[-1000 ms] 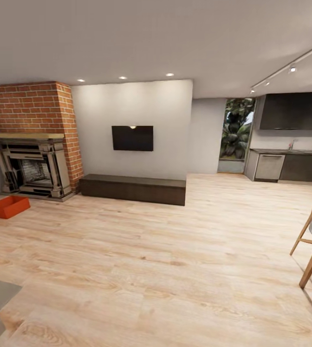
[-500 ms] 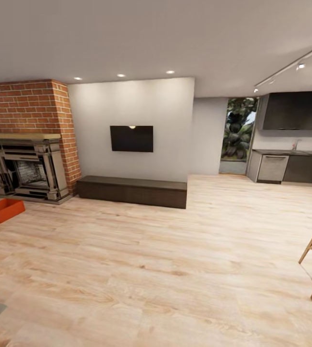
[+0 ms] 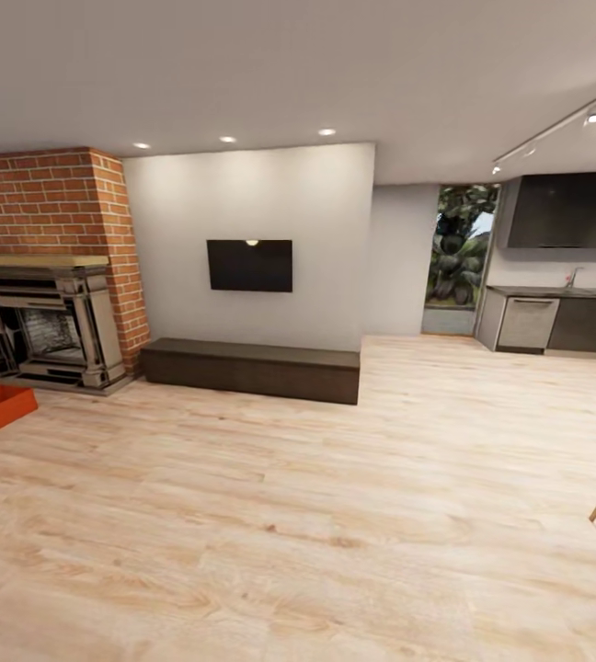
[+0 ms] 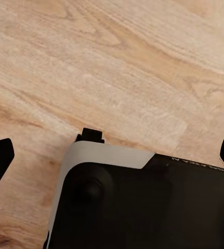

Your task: Move the two storage containers from the living room to the garage. In the garage, place one container on the floor and stack the other container on top of it (either order is fine).

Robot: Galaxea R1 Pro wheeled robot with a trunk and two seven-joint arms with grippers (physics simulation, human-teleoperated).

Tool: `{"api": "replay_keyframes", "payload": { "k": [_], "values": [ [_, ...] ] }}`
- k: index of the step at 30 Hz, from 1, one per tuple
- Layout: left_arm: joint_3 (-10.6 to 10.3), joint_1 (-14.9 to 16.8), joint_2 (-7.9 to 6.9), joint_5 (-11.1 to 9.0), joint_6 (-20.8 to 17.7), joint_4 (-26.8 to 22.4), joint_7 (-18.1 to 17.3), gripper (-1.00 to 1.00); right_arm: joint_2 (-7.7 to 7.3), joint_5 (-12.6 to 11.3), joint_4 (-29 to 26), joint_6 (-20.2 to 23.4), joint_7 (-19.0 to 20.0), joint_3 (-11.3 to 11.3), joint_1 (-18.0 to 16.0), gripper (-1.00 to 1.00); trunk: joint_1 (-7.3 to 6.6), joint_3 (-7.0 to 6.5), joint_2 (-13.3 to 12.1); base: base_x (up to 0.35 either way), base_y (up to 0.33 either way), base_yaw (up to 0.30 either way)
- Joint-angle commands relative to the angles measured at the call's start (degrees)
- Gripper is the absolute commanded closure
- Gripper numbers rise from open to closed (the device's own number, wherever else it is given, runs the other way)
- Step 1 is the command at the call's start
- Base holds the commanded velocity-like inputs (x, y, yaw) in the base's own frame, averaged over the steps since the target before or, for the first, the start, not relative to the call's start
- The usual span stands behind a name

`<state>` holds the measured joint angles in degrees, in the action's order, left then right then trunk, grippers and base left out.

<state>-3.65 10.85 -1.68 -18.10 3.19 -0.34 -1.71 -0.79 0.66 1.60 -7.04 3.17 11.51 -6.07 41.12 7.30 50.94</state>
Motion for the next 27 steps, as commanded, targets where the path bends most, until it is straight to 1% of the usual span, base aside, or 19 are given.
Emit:
{"api": "replay_keyframes", "payload": {
  "k": [1, 27],
  "values": [
    [-0.4, 0.1, 0.03, -0.4, 0.2, 0.1, -0.2, -1.00, -0.02, 0.1, 0.2, -0.3, 0.1, 0.2, -0.1, -1.00, 0.04, 0.08, 0.1, 0.323, 0.000, 0.000],
    [-0.4, 0.1, 0.10, -0.5, 0.4, 0.1, -0.1, -1.00, -0.04, 0.0, 0.2, -0.3, 0.1, 0.2, -0.1, -1.00, 0.04, 0.08, 0.1, 0.322, 0.000, 0.000]
  ]
}}
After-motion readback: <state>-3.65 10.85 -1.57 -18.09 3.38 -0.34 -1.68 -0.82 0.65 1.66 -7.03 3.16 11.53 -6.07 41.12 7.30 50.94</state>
